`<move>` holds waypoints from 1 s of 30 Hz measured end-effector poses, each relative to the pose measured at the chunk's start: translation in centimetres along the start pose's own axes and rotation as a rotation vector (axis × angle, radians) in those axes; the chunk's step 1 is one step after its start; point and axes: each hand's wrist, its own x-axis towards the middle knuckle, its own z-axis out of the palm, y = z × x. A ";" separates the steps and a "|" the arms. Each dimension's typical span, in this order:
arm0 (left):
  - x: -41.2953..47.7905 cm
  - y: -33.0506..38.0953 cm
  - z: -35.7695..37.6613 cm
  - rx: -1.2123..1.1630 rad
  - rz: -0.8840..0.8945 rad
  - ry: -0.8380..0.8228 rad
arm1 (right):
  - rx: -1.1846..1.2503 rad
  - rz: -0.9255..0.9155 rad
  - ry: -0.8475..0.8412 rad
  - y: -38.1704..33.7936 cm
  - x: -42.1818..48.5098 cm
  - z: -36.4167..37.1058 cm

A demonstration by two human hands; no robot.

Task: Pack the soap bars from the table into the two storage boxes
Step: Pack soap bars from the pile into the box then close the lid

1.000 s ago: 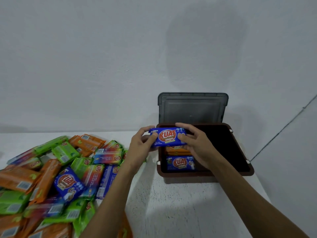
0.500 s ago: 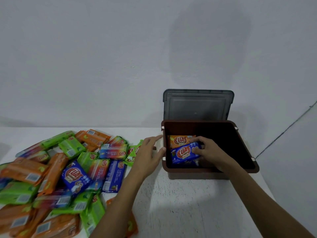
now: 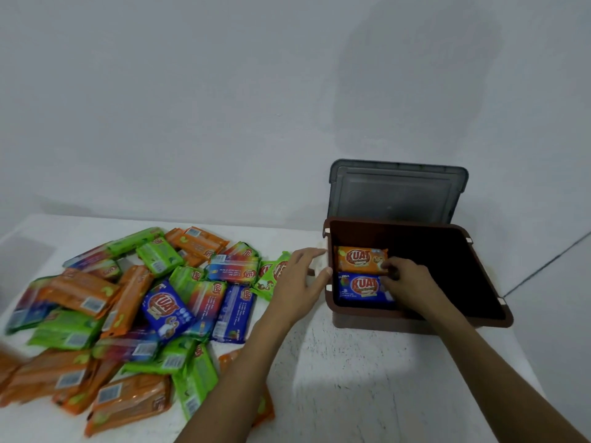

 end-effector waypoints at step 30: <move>-4.5 -11.1 -10.2 0.844 -0.071 -0.174 | -0.102 -0.442 -0.306 -11.1 -14.3 17.2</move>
